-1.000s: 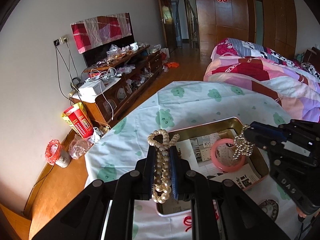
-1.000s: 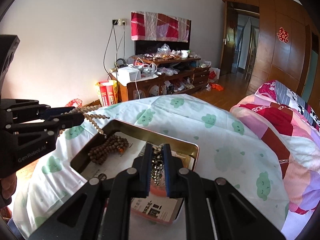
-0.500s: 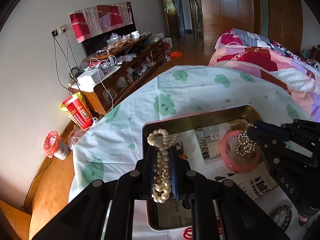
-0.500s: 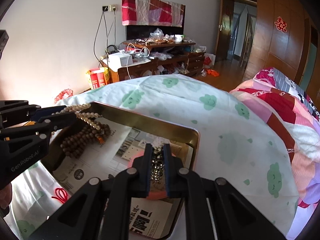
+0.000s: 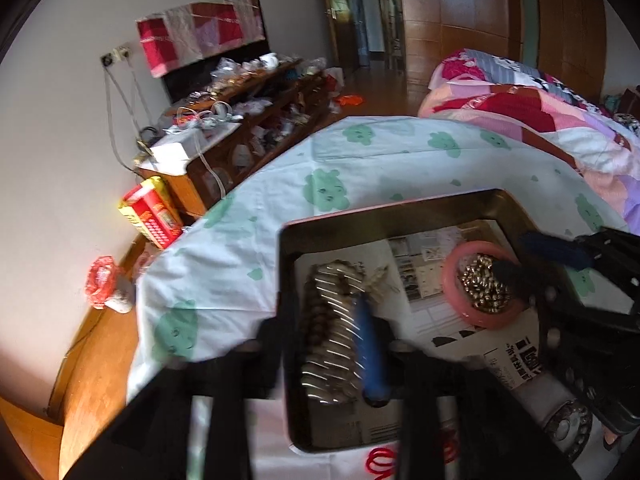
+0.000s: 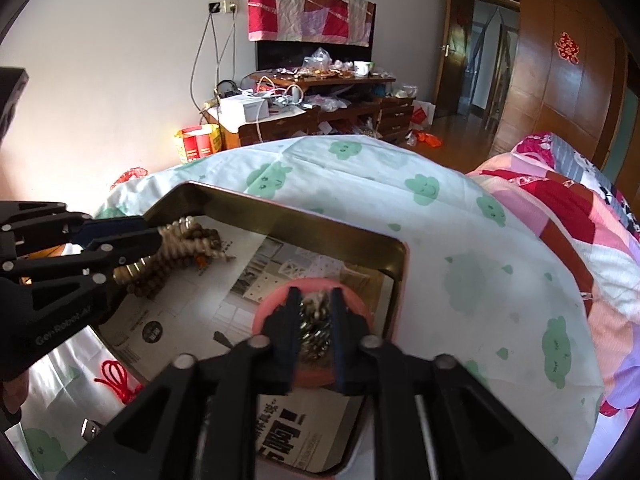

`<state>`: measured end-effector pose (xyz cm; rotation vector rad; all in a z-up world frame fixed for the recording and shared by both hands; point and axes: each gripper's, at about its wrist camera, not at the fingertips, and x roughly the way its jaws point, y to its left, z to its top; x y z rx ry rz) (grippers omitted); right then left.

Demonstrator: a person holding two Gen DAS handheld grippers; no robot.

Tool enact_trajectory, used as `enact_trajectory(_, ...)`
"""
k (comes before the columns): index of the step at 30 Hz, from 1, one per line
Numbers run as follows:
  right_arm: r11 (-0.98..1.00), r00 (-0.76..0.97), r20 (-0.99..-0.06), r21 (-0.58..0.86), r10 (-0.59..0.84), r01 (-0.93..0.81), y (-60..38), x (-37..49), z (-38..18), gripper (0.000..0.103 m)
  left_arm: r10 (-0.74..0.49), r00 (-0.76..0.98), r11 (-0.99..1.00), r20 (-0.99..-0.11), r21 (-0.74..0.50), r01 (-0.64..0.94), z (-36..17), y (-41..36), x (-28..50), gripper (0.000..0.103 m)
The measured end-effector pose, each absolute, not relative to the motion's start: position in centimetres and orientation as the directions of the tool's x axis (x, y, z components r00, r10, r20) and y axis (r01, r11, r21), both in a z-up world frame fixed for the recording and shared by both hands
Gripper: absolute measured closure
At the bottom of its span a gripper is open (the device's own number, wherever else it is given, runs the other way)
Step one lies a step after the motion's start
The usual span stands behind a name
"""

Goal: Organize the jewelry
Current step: 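Release the pearls with the left tool while the right tool drops the silver beads into the tin, then grasp the green jade bangle with the left tool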

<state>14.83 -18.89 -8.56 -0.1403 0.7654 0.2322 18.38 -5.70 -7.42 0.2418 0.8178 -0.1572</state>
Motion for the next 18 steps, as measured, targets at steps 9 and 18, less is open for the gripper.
enact_trajectory(9, 0.969, 0.721, -0.678, -0.055, 0.141, -0.241, -19.5, 11.8, -7.7, 0.040, -0.032, 0.715, 0.973, -0.698, 0.143, 0.183, -6.1, -3.6, 14.0, 0.019)
enact_trajectory(18, 0.977, 0.724, -0.681, -0.063, 0.107, -0.204, -21.2, 7.2, -7.6, 0.031, -0.033, 0.689, 0.982, -0.724, 0.105, 0.157, -7.4, -2.4, 8.2, 0.019)
